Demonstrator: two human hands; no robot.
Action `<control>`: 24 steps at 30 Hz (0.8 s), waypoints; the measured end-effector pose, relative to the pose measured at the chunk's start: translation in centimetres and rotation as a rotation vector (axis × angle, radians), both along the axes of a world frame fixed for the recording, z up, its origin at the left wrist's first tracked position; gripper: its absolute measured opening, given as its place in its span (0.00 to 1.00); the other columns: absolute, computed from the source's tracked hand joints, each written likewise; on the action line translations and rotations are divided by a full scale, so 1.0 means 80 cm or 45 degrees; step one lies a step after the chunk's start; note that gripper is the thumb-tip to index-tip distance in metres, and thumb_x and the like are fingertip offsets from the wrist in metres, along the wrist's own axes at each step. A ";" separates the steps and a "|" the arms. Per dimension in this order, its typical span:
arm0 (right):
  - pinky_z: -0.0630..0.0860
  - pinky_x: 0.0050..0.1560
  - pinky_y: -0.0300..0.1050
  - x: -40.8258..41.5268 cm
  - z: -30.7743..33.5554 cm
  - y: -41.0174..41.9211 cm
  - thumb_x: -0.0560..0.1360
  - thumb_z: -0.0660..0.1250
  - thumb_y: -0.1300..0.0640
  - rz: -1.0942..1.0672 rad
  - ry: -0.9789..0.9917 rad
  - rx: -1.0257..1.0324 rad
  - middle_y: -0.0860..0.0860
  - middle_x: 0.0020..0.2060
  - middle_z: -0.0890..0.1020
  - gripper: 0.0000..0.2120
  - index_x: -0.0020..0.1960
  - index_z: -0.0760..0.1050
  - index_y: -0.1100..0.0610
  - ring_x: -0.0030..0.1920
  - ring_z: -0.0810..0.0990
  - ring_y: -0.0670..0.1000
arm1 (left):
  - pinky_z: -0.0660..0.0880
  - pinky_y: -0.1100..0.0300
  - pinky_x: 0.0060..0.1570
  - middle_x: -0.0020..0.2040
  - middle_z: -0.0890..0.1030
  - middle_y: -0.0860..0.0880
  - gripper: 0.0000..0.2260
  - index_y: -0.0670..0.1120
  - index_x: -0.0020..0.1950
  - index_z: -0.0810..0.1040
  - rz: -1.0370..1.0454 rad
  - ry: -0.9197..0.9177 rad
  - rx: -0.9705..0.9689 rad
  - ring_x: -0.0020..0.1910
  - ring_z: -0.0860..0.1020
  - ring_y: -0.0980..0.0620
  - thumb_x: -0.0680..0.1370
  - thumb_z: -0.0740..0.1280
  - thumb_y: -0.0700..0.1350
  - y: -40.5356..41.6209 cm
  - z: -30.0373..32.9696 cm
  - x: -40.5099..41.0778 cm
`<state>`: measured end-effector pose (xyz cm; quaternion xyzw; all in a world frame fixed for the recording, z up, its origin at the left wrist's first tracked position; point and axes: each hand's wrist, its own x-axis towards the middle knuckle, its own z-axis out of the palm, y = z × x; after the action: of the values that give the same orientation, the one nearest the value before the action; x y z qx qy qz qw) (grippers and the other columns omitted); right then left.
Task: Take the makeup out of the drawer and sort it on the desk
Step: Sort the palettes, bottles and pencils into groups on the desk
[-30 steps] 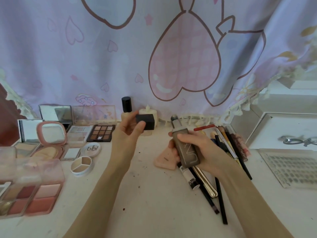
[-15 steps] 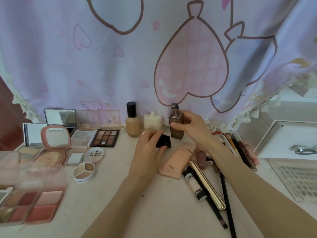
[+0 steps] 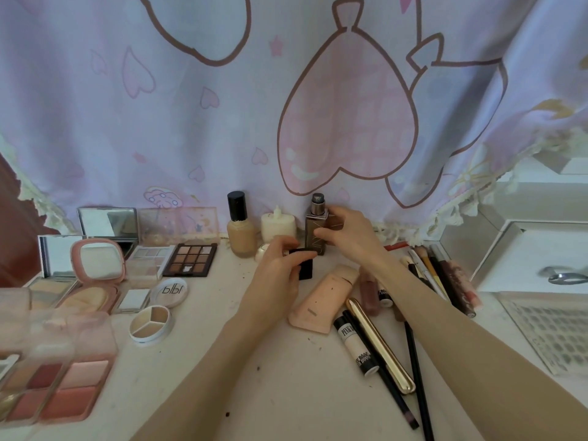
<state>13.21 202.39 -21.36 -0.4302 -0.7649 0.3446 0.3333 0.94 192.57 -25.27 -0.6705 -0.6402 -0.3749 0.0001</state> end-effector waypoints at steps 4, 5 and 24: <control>0.74 0.57 0.45 -0.001 0.001 0.002 0.72 0.69 0.62 -0.019 -0.002 0.011 0.53 0.53 0.82 0.17 0.60 0.75 0.57 0.53 0.79 0.51 | 0.67 0.69 0.49 0.52 0.77 0.43 0.14 0.40 0.55 0.80 -0.006 0.058 0.002 0.49 0.76 0.46 0.73 0.65 0.29 0.012 0.002 -0.002; 0.74 0.57 0.44 -0.002 0.000 0.003 0.72 0.69 0.62 -0.027 -0.015 0.015 0.54 0.53 0.82 0.17 0.60 0.75 0.58 0.54 0.79 0.51 | 0.68 0.66 0.48 0.50 0.78 0.43 0.13 0.39 0.53 0.81 -0.002 0.073 0.006 0.48 0.77 0.46 0.72 0.66 0.29 0.014 0.002 -0.003; 0.68 0.60 0.37 0.043 0.011 -0.034 0.78 0.61 0.58 -0.031 -0.147 0.100 0.51 0.59 0.78 0.17 0.67 0.70 0.55 0.54 0.73 0.44 | 0.60 0.72 0.49 0.50 0.73 0.53 0.12 0.46 0.58 0.77 0.036 -0.107 0.010 0.49 0.69 0.55 0.76 0.66 0.47 -0.020 0.008 0.027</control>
<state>16.65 199.70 -20.49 -0.4451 -0.7906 0.2849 0.3093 3.08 190.94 -24.63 -0.6450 -0.6477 -0.4050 -0.0189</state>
